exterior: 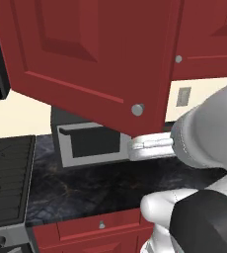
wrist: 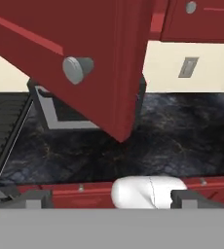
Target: Move the ketchup and shaker from the cabinet to the dining counter.
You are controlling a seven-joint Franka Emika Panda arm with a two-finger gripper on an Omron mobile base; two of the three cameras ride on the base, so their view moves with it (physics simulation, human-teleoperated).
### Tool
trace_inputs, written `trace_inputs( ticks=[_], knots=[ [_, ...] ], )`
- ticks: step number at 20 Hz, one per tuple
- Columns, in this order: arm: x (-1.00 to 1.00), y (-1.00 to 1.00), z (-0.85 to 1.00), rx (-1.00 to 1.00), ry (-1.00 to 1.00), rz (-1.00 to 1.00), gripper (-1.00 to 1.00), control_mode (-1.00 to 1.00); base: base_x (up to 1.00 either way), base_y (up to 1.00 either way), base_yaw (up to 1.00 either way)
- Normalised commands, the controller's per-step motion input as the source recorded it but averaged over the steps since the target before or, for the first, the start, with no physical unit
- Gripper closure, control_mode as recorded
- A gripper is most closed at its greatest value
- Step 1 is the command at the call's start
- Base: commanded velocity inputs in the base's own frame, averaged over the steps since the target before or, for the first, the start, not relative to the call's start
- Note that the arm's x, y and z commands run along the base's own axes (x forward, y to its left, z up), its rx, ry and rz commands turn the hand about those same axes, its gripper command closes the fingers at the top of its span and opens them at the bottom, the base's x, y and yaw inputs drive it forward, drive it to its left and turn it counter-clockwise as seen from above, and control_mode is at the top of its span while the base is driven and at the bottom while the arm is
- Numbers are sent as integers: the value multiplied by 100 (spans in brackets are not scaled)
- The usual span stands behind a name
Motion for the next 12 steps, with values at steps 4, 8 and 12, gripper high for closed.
trace_inputs(
  ticks=[4,8,12],
  knots=[
    [-46,-99,31,23,0,0,-100,-100,0,0,0],
    [0,-99,43,35,0,5,-100,-100,0,0,0],
    [13,-83,43,39,0,8,-100,-100,0,0,0]
  ],
)
